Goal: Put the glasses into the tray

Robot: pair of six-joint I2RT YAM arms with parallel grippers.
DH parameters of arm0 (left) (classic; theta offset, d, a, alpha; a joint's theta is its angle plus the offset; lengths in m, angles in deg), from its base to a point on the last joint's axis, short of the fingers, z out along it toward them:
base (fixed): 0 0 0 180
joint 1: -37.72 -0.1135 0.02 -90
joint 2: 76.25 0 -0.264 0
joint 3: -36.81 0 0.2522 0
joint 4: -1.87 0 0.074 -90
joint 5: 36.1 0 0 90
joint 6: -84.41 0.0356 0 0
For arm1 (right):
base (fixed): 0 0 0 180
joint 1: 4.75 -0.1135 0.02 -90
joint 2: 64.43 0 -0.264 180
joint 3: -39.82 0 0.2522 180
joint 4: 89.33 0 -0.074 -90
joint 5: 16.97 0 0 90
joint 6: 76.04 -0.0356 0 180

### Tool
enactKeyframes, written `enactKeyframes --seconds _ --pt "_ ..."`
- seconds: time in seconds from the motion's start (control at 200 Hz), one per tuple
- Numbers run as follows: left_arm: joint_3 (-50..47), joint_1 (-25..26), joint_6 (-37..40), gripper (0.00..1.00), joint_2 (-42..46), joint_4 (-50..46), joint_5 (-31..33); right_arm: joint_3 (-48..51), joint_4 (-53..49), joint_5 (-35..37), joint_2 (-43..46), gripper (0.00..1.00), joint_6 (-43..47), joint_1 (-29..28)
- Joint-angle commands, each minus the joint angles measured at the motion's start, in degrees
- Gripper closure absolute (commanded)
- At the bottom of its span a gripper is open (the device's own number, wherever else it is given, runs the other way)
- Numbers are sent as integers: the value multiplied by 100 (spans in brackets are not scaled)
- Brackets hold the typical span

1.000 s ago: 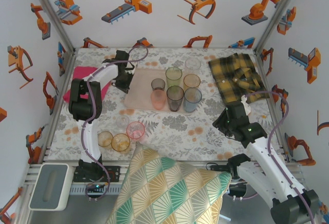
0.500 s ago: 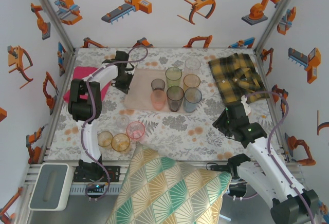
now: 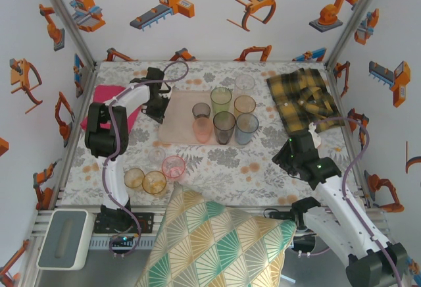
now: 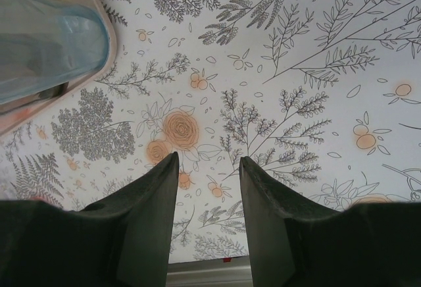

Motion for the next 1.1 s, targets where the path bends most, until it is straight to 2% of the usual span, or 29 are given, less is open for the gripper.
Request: enactKeyframes --seconds 0.0,0.32,0.611,0.776,0.921,1.097 --pt "-252 13 120 98 28 -947 -102 68 85 3 25 58 -28 45" --pt "-170 13 115 94 27 -961 -29 30 86 -28 33 58 -11 42" --pt "112 -8 126 79 32 -1019 -4 -49 78 -35 -10 58 -19 42" --pt "266 -29 142 57 103 -1055 -43 -75 81 -33 -39 58 -24 40" --pt "466 -50 154 51 116 -1132 -46 -106 77 -35 -87 58 -37 47" --pt "749 -100 122 49 198 -1287 -138 -161 77 -26 -118 58 -25 40"
